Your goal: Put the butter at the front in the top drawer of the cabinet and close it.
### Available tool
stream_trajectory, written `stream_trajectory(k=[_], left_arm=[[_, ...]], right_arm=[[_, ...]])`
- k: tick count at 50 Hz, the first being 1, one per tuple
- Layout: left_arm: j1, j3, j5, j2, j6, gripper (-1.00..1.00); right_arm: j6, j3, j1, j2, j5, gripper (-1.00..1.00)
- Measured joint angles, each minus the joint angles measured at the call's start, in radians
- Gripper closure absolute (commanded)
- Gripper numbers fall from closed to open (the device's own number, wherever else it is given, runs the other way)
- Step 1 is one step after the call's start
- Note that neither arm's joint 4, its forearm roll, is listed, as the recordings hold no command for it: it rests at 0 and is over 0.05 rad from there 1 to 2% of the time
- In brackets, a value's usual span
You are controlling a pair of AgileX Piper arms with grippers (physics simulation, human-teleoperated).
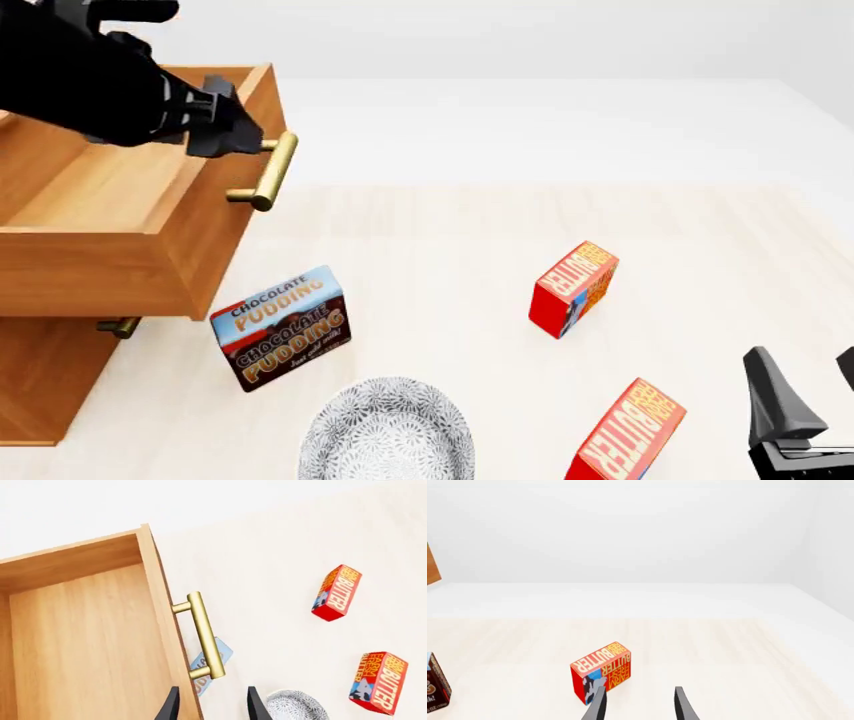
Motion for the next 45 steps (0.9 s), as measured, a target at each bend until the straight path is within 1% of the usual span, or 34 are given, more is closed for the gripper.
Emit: stream_trajectory(k=[7,16,18,24,31,38,45], left_arm=[[-0.009,-0.032,0.032,-0.023,0.032,-1.0],[-0.015,-0.052,0.058,-0.043,0.06,-1.0],[-0.018,-0.051,0.057,-0.051,0.083,-1.0],[-0.037,-0.031,0.033,-0.073,0.147,-1.0],[-0.062,0.005,-0.014,-0.088,0.194,-1.0],[-0.117,0.027,-0.07,-0.072,0.218,-1.0],[-0.196,0.017,-0.125,-0.018,0.218,-1.0]], right_arm=[[0.0,0.0,0.0,0.0,0.0,-1.0],[0.0,0.0,0.0,0.0,0.0,-1.0],[0.0,0.0,0.0,0.0,0.0,-1.0],[0.0,0.0,0.0,0.0,0.0,-1.0],[0.0,0.0,0.0,0.0,0.0,-1.0],[0.0,0.0,0.0,0.0,0.0,-1.0],[0.0,0.0,0.0,0.0,0.0,-1.0]])
